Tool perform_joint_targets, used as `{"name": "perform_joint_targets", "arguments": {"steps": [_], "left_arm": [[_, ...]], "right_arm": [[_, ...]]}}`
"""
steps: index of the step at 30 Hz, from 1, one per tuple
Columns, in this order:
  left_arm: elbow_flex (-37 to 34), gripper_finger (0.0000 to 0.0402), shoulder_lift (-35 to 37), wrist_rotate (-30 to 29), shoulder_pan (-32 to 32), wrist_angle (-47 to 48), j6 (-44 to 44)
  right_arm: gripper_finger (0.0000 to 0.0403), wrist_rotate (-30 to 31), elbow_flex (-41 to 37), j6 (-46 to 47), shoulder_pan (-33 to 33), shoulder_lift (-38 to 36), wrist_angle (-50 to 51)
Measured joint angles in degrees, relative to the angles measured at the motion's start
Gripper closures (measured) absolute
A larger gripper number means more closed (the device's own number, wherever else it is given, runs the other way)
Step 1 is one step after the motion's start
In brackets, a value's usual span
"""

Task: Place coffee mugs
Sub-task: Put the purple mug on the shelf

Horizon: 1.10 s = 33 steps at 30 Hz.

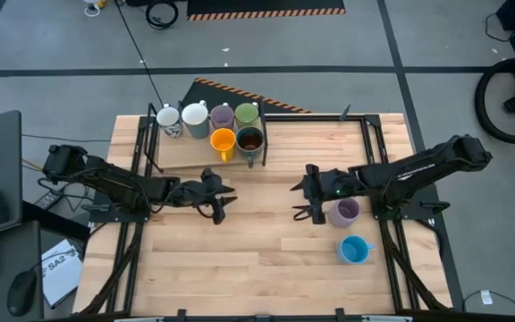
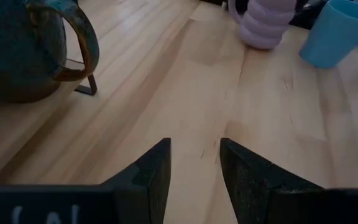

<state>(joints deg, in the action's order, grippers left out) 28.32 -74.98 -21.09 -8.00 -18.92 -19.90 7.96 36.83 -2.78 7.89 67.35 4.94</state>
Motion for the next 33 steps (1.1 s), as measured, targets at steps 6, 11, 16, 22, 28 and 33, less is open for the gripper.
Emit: {"name": "perform_joint_targets", "arguments": {"steps": [6, 11, 16, 22, 28, 33], "left_arm": [[0.0, 0.0258, 0.0, 0.0, 0.1, 0.2, 0.1], [0.0, 0.0258, 0.0, 0.0, 0.0, 1.4, 0.2], [0.0, 0.0258, 0.0, 1.4, 0.0, 1.6, -0.3], [0.0, 0.0258, 0.0, 11.6, -0.1, -1.5, 1.6], [0.0, 0.0258, 0.5, 13.7, -2.0, -11.2, 7.1], [0.0, 0.0258, 1.0, 12.8, -2.5, -14.8, 7.4]], "right_arm": [[0.0129, 3.2, 8.2, 5.6, 1.8, 0.0, 17.8], [0.0129, 4.4, 13.6, 10.7, 2.3, 0.0, 30.9], [0.0129, 2.5, 16.1, 14.0, 2.3, 0.0, 39.0], [0.0129, 1.4, 20.2, 16.0, 2.3, 0.0, 49.7], [0.0129, 0.7, 22.2, 17.3, 2.3, 0.0, 63.7], [0.0129, -2.9, 22.2, 20.8, 2.4, 0.4, 72.6]]}}
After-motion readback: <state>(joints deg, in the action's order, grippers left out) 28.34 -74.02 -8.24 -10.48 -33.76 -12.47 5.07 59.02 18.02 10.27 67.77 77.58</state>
